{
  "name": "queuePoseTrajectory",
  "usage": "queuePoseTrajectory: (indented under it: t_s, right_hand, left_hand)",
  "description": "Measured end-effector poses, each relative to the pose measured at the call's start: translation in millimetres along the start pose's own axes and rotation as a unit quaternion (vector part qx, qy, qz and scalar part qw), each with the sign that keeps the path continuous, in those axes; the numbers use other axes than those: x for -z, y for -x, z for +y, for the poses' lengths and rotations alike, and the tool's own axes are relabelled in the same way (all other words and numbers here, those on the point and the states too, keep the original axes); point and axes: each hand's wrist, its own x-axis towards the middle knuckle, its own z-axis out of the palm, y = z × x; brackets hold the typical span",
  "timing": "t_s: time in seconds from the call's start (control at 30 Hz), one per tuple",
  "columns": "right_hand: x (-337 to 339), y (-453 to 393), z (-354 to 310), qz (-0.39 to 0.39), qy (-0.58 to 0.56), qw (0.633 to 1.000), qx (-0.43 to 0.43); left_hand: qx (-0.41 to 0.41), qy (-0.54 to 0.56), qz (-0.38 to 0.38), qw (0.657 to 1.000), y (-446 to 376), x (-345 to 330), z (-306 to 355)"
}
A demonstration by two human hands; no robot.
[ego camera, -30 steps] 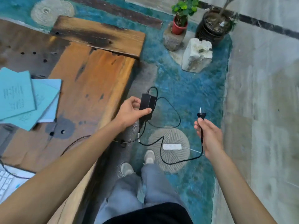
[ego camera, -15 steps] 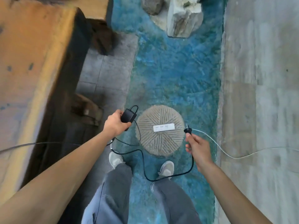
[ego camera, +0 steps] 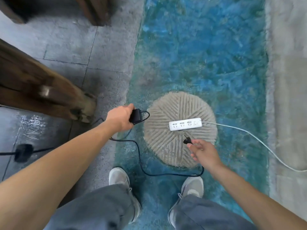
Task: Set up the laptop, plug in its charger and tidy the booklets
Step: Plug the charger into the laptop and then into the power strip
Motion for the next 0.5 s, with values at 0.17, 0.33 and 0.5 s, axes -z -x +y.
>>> queuePoseTrajectory:
  t_s: [0.17, 0.33, 0.5]
  right_hand:
    - [-32, -81, 14, -0.029, 0.096, 0.993, 0.058]
    - [-39, -144, 25, -0.032, 0.274, 0.950, 0.144]
    - [-40, -184, 39, 0.001, 0.329, 0.930, 0.163]
  left_hand:
    - [-0.069, -0.078, 0.012, 0.994, -66, -53, -2]
    - [-0.128, -0.144, 0.041, 0.981, -119, -85, 2]
    - [-0.197, -0.180, 0.055, 0.962, -150, -111, 9]
